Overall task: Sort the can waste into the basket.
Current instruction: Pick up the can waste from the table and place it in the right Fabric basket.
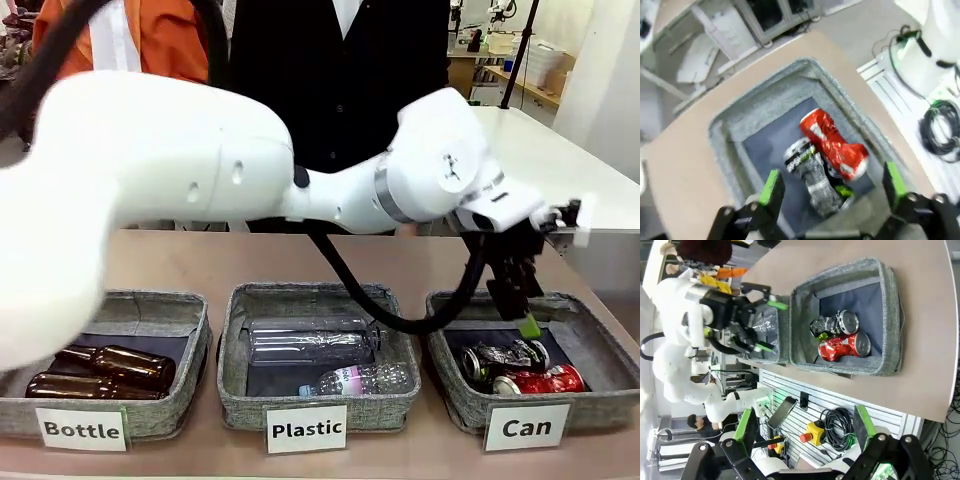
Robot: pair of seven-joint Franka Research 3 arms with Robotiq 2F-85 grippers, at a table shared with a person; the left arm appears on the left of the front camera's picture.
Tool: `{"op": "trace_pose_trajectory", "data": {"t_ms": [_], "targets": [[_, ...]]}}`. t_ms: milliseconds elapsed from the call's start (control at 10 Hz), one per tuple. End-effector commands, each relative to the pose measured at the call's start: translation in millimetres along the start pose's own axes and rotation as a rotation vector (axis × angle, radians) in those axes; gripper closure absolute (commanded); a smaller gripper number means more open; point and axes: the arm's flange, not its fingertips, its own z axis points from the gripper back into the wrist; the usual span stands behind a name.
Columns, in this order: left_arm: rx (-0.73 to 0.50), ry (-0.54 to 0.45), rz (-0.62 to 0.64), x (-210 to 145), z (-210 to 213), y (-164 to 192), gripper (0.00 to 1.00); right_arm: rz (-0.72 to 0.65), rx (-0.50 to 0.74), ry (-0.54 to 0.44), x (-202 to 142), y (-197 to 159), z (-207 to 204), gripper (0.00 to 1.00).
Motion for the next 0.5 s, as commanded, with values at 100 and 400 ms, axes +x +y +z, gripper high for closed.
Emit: {"op": "trace_pose_trajectory", "data": {"t_ms": [100, 400], "targets": [[0.006, -0.034, 0.264, -51, 101, -93, 0.00, 0.075, 0.031, 0.043, 44, 23, -43, 0.00], [0.180, -0.154, 0.512, -137, 211, -153, 0.00, 0.107, 0.072, 0.107, 95, 72, -153, 0.00]]}}
